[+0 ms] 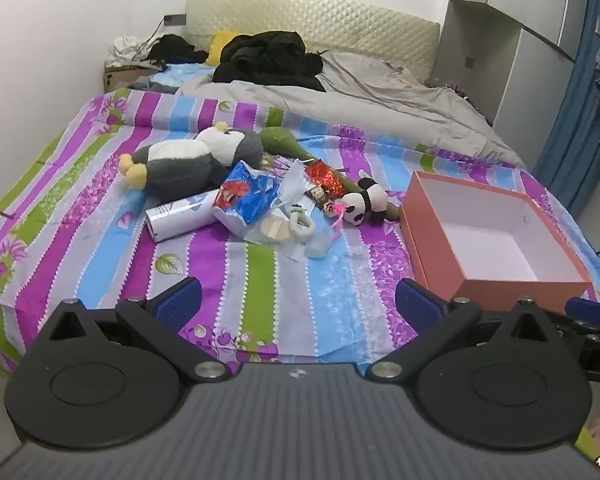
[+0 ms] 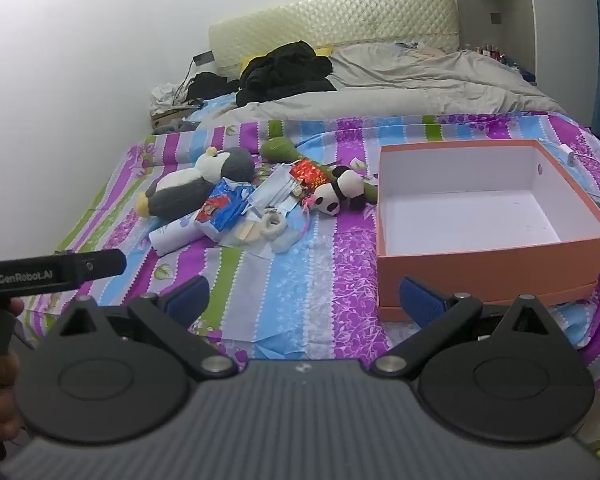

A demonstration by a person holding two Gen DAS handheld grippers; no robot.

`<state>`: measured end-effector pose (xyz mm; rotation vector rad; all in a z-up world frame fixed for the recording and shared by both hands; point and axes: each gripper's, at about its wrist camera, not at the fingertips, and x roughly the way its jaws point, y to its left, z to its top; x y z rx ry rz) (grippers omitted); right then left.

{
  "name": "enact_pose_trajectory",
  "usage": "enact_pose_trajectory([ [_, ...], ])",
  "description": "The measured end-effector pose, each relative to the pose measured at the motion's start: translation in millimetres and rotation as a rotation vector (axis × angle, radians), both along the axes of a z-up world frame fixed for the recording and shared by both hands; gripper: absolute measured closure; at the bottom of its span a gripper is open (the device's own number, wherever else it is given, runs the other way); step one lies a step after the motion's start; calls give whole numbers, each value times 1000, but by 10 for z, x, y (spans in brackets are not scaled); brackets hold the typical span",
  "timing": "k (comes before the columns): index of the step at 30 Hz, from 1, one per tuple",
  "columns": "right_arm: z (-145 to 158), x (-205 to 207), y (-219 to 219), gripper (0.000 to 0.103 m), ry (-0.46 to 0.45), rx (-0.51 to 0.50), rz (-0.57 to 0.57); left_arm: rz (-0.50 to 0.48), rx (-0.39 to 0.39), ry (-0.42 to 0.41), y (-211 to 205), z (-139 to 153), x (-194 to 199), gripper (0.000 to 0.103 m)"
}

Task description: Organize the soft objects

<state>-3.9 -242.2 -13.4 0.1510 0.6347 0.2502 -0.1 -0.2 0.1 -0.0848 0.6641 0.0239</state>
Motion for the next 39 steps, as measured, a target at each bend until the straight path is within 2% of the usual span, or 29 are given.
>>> enact_pose_trajectory([
  [4,-41,19,7,0,-9,9,-12,7,-10,-1,-85,-39,31,0],
  [6,-56,13,-5,0,-12,14,-20,4,-62,3,10,-55,19,0],
  [8,-55,30,-36,0,-8,0,-27,1,-65,14,22,-76,36,0],
  [12,-50,6,-22,0,-2,-11,-24,-1,-49,35,-18,-86,141,0],
  [39,-60,60,-4,0,9,-13,-2,-17,-59,21,19,-65,35,0],
])
